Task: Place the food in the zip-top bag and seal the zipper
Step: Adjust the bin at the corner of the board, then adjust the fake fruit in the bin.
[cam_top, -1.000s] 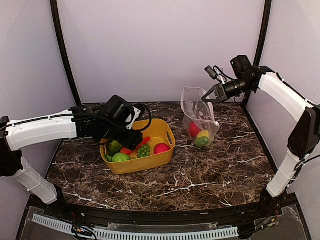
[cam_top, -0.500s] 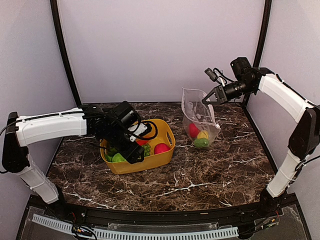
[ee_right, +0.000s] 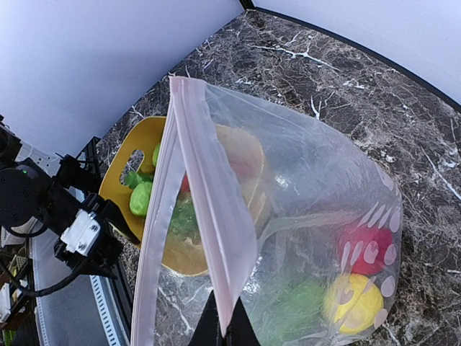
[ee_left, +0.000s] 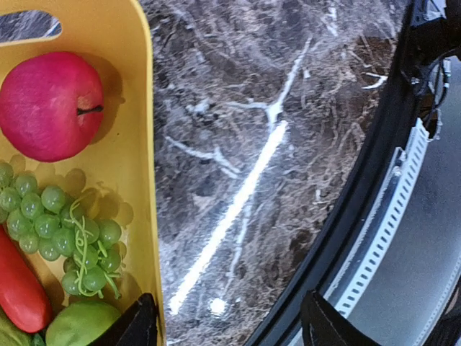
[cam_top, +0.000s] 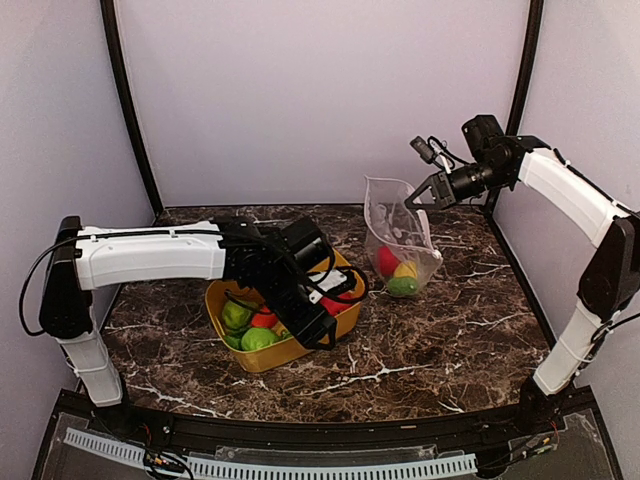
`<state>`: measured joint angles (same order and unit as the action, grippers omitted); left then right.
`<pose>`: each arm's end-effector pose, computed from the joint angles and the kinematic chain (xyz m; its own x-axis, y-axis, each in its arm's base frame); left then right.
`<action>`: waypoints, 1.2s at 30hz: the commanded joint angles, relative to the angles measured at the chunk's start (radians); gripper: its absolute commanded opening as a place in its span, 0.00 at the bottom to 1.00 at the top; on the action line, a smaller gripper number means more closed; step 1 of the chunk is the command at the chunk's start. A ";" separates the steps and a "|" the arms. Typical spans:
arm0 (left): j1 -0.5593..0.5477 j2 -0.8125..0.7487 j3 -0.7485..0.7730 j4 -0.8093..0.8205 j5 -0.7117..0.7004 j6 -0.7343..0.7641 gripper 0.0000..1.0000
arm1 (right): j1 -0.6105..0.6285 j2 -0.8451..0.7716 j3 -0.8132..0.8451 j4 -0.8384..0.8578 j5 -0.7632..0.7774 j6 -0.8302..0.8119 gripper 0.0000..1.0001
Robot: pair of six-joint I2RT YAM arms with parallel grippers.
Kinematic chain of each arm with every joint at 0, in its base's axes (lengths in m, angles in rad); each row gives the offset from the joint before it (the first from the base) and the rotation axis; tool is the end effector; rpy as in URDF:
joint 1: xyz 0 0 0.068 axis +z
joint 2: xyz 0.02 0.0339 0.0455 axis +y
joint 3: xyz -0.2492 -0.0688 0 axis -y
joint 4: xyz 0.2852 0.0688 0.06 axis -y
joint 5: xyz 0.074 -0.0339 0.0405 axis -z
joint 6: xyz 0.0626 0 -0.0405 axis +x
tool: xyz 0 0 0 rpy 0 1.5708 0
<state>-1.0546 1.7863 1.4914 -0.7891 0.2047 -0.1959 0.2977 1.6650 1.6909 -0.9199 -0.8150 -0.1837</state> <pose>0.1996 -0.3776 0.2119 -0.6028 0.6760 -0.4239 0.7964 0.5425 -0.2673 0.3693 0.1609 0.3378 -0.6164 -0.3202 -0.7194 -0.7623 0.4715 0.4434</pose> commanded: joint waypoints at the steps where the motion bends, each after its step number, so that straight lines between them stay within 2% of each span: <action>1: -0.016 -0.023 0.030 0.050 0.129 -0.028 0.68 | -0.006 -0.020 0.006 0.007 -0.003 -0.013 0.00; 3: -0.015 -0.045 0.029 0.046 0.088 -0.014 0.69 | -0.005 -0.024 0.003 0.006 0.003 -0.015 0.00; 7: 0.014 -0.095 0.044 -0.025 -0.106 0.014 0.70 | -0.005 -0.028 -0.003 0.007 0.010 -0.020 0.00; 11: 0.072 -0.114 0.046 -0.059 -0.188 -0.005 0.69 | -0.005 -0.027 -0.002 0.009 0.005 -0.018 0.00; 19: 0.125 -0.060 0.036 0.079 -0.179 -0.044 0.68 | -0.005 -0.027 -0.004 0.009 0.007 -0.019 0.00; 25: 0.144 0.086 0.109 0.161 -0.134 -0.100 0.78 | -0.005 -0.031 -0.005 0.008 0.020 -0.020 0.00; 36: 0.143 0.264 0.172 0.252 -0.108 -0.125 0.78 | -0.005 -0.038 -0.018 0.010 0.023 -0.022 0.00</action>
<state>-0.9127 2.0430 1.6241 -0.5827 0.0723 -0.3016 0.2977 1.6543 1.6886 -0.9199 -0.7948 -0.1967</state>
